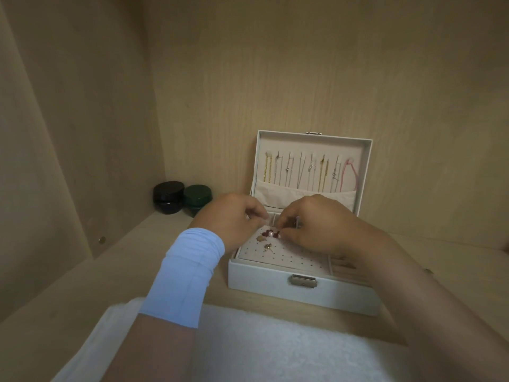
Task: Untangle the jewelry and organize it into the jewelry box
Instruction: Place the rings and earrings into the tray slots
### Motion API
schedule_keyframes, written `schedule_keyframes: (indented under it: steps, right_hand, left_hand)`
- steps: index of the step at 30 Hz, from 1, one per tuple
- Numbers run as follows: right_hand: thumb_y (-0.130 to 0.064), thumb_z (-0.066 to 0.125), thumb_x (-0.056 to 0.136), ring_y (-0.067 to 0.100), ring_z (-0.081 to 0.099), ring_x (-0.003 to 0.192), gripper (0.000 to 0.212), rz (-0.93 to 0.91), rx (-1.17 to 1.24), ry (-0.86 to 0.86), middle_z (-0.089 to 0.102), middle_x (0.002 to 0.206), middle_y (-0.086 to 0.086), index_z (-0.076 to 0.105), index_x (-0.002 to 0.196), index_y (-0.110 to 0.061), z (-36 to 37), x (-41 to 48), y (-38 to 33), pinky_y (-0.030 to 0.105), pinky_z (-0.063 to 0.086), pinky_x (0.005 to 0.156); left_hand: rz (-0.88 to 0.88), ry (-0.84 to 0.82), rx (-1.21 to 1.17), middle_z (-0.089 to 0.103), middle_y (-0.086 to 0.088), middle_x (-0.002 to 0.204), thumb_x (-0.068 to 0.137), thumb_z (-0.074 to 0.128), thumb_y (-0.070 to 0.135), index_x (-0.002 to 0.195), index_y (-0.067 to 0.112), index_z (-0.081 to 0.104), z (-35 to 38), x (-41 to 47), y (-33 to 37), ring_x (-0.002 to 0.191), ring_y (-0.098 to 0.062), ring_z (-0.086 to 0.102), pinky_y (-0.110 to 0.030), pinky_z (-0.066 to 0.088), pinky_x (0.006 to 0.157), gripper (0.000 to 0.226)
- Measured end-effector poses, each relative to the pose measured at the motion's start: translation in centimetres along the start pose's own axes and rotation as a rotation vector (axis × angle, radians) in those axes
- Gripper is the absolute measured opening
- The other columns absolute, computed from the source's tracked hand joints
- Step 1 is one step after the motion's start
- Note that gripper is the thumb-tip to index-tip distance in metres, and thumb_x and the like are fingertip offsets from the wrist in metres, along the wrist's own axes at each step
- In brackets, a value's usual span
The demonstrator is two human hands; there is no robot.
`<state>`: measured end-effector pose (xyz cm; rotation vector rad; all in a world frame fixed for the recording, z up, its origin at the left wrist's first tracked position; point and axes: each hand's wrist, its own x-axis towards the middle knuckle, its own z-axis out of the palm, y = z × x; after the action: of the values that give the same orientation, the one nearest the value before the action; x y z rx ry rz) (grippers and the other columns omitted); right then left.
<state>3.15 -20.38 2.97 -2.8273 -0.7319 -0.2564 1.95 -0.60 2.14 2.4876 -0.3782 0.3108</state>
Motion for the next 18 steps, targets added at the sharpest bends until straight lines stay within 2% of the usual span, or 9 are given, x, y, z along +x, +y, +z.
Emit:
schedule_keyframes:
  steps: [3,8,12,14,17,18]
  right_hand:
    - [-0.037,0.069,0.087,0.001,0.061,0.088,0.008,-0.04,0.064,0.052,0.068,0.094,-0.021,0.072,0.094,-0.039,-0.6,-0.1,-0.4,0.032,0.055,0.081]
    - [-0.037,0.074,0.084,-0.003,0.061,0.091,0.015,-0.104,0.093,-0.074,0.071,0.096,-0.023,0.076,0.098,-0.043,0.2,-0.2,-1.8,0.027,0.052,0.084]
    - [-0.034,0.076,0.085,-0.005,0.063,0.089,0.013,-0.092,0.137,-0.082,0.074,0.097,-0.022,0.079,0.097,-0.038,0.7,0.0,-1.9,0.027,0.054,0.086]
    - [-0.035,0.077,0.084,-0.007,0.064,0.081,0.009,-0.051,0.235,-0.015,0.074,0.09,-0.021,0.08,0.092,-0.037,0.5,0.0,-1.7,0.027,0.055,0.083]
    - [-0.034,0.079,0.083,-0.004,0.066,0.076,0.001,0.028,0.417,0.17,0.074,0.08,-0.019,0.079,0.084,-0.033,-0.1,0.2,-1.0,0.03,0.055,0.081]
    - [-0.032,0.079,0.083,-0.005,0.065,0.073,0.001,0.047,0.483,0.22,0.073,0.079,-0.018,0.079,0.083,-0.032,-0.3,0.2,-0.8,0.029,0.054,0.078]
  left_hand:
    - [-0.012,-0.042,-0.036,0.066,0.022,0.088,0.089,0.067,0.027,0.094,0.036,0.073,-0.8,-0.2,-0.2,0.073,0.008,0.054,-0.009,0.037,0.065,0.012]
    - [-0.04,-0.111,-0.028,0.065,0.019,0.09,0.091,0.064,0.024,0.096,0.036,0.072,-0.7,-0.3,-0.3,0.07,0.006,0.055,-0.009,0.037,0.061,0.015]
    - [-0.072,-0.139,-0.072,0.066,0.016,0.093,0.09,0.065,0.027,0.099,0.037,0.071,-0.5,-0.4,-0.3,0.074,0.003,0.057,-0.013,0.042,0.065,0.014]
    - [-0.075,-0.131,-0.166,0.068,0.018,0.088,0.091,0.064,0.027,0.099,0.036,0.072,-0.4,-0.5,-0.1,0.077,0.003,0.06,-0.018,0.047,0.073,0.015]
    - [-0.088,-0.077,-0.42,0.067,0.021,0.066,0.093,0.062,0.023,0.101,0.03,0.073,-0.3,-0.4,0.4,0.059,0.001,0.057,-0.02,0.048,0.069,0.016]
    - [-0.101,-0.066,-0.491,0.069,0.019,0.067,0.091,0.065,0.023,0.102,0.029,0.073,-0.2,-0.4,0.5,0.056,-0.001,0.057,-0.023,0.051,0.068,0.015]
